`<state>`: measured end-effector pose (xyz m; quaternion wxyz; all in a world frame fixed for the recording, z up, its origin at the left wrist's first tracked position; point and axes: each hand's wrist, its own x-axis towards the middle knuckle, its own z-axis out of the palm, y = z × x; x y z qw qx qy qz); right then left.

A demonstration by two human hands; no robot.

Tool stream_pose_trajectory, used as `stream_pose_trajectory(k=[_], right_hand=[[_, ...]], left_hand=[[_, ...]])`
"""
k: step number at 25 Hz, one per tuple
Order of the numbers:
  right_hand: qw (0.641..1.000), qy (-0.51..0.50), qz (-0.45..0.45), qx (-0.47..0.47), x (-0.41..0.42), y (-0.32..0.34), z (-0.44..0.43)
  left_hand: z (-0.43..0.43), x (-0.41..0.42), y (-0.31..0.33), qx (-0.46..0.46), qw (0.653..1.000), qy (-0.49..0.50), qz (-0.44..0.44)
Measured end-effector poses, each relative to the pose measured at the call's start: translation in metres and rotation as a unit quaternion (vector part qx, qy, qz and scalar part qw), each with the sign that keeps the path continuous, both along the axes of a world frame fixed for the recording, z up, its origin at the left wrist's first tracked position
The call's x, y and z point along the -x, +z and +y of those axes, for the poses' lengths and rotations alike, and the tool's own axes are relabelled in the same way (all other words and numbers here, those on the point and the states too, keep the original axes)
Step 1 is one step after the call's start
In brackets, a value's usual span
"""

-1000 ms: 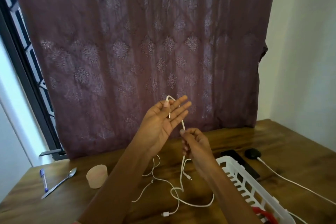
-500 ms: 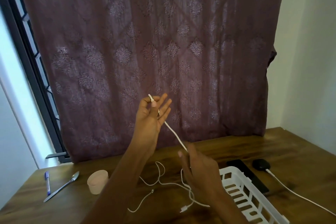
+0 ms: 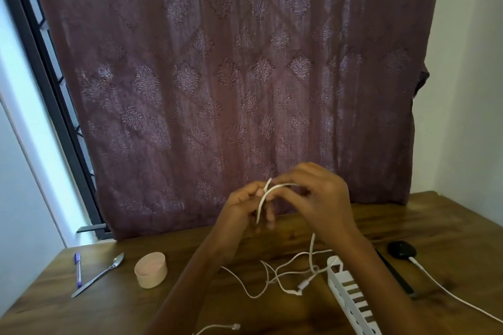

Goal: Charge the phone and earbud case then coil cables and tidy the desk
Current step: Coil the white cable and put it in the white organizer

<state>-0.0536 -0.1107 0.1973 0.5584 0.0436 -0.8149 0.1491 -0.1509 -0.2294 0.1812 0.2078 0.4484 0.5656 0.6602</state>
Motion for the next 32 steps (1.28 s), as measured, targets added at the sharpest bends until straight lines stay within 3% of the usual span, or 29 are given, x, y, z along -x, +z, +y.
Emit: stream_pose_trajectory(k=[8, 11, 15, 19, 23, 26, 29, 32], right_hand=[[0.970, 0.155, -0.062, 0.174, 0.028, 0.015, 0.027], [0.952, 0.169, -0.053, 0.251, 0.043, 0.012, 0.031], [0.894, 0.204, -0.026, 0.398, 0.061, -0.005, 0.027], [0.875, 0.170, -0.055, 0.450, 0.067, -0.034, 0.019], [0.943, 0.004, -0.162, 0.290, 0.058, -0.059, 0.004], [0.983, -0.070, -0.137, 0.101, 0.044, -0.061, -0.018], [0.985, -0.119, -0.113, -0.053, 0.037, -0.054, -0.027], [0.977, -0.138, -0.115, -0.116, 0.032, -0.043, -0.027]], left_hand=[[0.000, 0.005, 0.029, -0.033, 0.982, -0.091, -0.162], [0.000, 0.006, 0.035, -0.072, 0.966, -0.129, -0.213], [0.005, 0.005, 0.041, -0.132, 0.950, -0.134, -0.250], [0.007, 0.008, 0.046, -0.179, 0.944, -0.114, -0.251], [0.005, 0.015, 0.050, -0.204, 0.948, -0.065, -0.234], [0.009, 0.018, 0.047, -0.227, 0.949, 0.015, -0.219], [0.011, 0.018, 0.044, -0.240, 0.947, 0.074, -0.201], [0.012, 0.015, 0.040, -0.225, 0.955, 0.080, -0.176]])
